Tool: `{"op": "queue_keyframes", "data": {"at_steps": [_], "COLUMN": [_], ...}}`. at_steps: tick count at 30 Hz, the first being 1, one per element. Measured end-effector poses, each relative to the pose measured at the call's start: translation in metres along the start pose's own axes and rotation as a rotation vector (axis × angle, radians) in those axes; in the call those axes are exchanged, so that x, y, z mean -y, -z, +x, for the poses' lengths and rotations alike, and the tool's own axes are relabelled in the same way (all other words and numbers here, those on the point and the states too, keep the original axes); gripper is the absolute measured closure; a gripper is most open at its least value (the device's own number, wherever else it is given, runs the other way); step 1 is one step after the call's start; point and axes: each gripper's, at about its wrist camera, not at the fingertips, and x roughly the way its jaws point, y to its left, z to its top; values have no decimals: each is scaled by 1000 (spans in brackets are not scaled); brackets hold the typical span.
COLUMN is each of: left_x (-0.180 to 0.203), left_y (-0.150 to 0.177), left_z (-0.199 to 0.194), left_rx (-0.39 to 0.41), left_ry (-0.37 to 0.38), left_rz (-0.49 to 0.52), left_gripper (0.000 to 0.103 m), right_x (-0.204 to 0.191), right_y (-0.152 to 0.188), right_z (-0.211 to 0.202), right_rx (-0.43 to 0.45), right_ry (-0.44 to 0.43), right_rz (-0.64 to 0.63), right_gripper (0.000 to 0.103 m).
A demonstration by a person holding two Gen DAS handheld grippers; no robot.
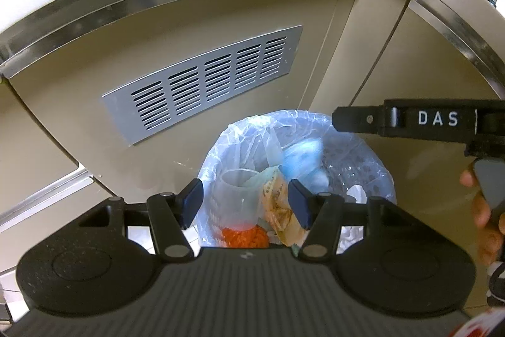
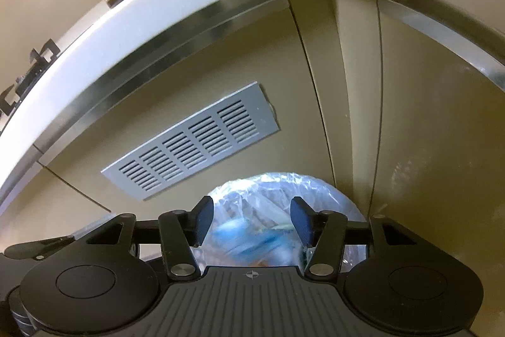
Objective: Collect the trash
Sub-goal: 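Carry the cup and blue glove over the wastebasket and open both grippers, then move both grippers back up to the counter toward the remaining items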
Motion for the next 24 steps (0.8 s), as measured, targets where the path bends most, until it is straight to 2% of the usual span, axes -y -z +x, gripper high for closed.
{"op": "queue_keyframes", "data": {"at_steps": [12, 24], "left_x": [8, 17], "left_y": [-1, -4], "left_z": [-29, -79], "left_rx": [-3, 33], "left_ry": [-8, -25], "left_rz": [-6, -27], "left_gripper": [47, 47], "right_x": [6, -4], "right_y": [13, 11], "right_z": [-30, -76], "right_rx": [-52, -22], "right_ry": [2, -44], "right_rz": [37, 30], "right_gripper": [46, 42]}}
